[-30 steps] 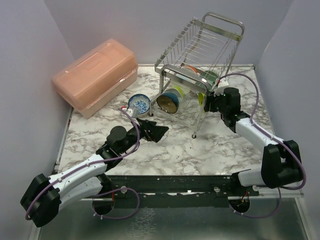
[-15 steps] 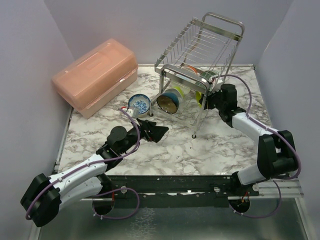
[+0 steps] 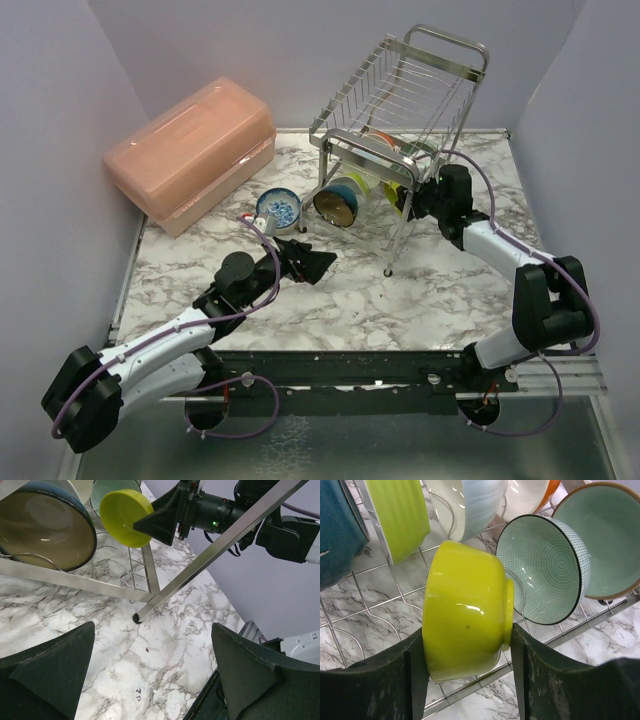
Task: Load the bowls into the dish rack
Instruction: Place the bowl in the dish rack.
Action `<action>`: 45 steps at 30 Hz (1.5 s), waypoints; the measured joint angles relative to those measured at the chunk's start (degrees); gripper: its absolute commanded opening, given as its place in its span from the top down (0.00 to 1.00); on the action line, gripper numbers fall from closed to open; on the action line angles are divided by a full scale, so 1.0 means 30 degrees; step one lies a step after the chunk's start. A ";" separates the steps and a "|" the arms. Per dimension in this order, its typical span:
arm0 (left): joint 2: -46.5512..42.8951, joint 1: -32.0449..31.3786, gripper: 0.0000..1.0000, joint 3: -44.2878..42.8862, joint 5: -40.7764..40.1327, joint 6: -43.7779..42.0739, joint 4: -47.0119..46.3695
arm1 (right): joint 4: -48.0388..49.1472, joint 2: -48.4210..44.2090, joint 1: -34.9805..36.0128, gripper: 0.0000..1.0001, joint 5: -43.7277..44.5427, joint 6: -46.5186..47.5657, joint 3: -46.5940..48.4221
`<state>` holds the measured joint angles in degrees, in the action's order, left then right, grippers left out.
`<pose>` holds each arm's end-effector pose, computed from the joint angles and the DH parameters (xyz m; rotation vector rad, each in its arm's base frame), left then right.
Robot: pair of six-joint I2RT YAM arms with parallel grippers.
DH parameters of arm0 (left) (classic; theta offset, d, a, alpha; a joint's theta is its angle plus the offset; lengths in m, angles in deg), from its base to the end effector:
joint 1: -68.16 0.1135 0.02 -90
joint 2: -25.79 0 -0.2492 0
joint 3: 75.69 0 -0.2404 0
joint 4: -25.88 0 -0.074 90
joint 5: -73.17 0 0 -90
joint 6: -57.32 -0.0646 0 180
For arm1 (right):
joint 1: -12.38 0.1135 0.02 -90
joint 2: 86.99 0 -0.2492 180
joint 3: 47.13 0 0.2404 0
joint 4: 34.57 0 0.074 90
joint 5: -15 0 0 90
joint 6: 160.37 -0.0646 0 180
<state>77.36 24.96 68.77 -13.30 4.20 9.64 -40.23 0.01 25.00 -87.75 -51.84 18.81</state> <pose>0.1683 -0.1635 0.2428 0.1450 1.6801 -1.1281 0.3420 0.0912 0.2144 -0.6776 1.9120 0.1615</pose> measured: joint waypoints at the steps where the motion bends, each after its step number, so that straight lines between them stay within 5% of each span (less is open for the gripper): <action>1: 0.0029 0.0000 0.01 0.0000 -0.0015 -0.0015 0.0000 | -0.0036 0.0007 0.0000 1.00 -0.0073 0.0270 0.0015; 25: 0.0692 0.0022 0.01 0.0000 -0.0058 -0.0175 -0.0007 | -0.3118 0.1246 -0.0138 1.00 -0.0051 0.4299 0.1894; 45: 0.2477 0.0029 0.02 -0.0954 0.0379 -0.0262 0.0000 | -0.1508 0.0044 0.0291 0.99 0.7045 -0.2659 0.0306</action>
<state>84.80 25.05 65.91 -12.16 3.41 9.64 -44.76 0.14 25.87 -66.61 -59.82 19.73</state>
